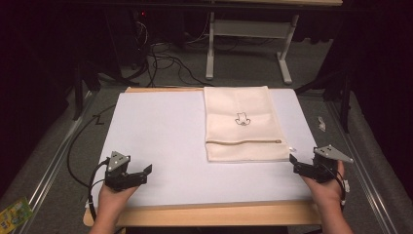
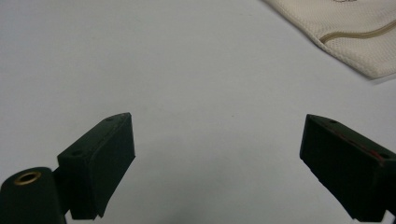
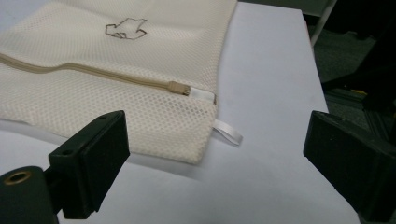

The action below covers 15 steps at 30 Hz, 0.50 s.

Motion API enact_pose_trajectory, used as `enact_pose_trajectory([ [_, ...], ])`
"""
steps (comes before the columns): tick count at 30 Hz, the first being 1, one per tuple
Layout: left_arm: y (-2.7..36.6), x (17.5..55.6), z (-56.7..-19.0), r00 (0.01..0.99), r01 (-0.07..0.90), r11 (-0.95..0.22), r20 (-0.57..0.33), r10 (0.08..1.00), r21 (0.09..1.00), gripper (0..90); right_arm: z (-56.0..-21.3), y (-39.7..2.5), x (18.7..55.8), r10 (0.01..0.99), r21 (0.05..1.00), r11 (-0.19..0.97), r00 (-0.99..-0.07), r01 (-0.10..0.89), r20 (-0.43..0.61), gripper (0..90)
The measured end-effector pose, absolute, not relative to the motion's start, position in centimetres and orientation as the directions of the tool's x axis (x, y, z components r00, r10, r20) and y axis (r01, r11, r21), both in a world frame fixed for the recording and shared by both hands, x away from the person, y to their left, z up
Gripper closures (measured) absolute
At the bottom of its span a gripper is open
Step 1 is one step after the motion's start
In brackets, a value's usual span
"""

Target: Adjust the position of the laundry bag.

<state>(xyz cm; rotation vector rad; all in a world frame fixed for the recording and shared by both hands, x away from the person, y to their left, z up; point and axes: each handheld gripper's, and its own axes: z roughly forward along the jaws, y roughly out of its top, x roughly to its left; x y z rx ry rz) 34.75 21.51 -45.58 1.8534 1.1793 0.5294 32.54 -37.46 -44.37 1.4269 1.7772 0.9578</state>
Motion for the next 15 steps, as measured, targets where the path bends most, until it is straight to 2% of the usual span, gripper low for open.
enact_pose_trajectory([
  [5,21.0,34.8,-45.6,0.48,0.492,-0.213,-0.058,0.876,0.844,10.8,-44.7,-37.1,32.6,0.974,0.845,0.17,-0.214,0.507,-0.068,9.0],
  [15,20.0,34.7,-45.5,0.498,0.475,-0.216,-0.058,0.865,0.853,11.6,-44.6,-37.4,32.5,0.975,0.854,0.144,-0.221,0.5,-0.035,12.0],
])
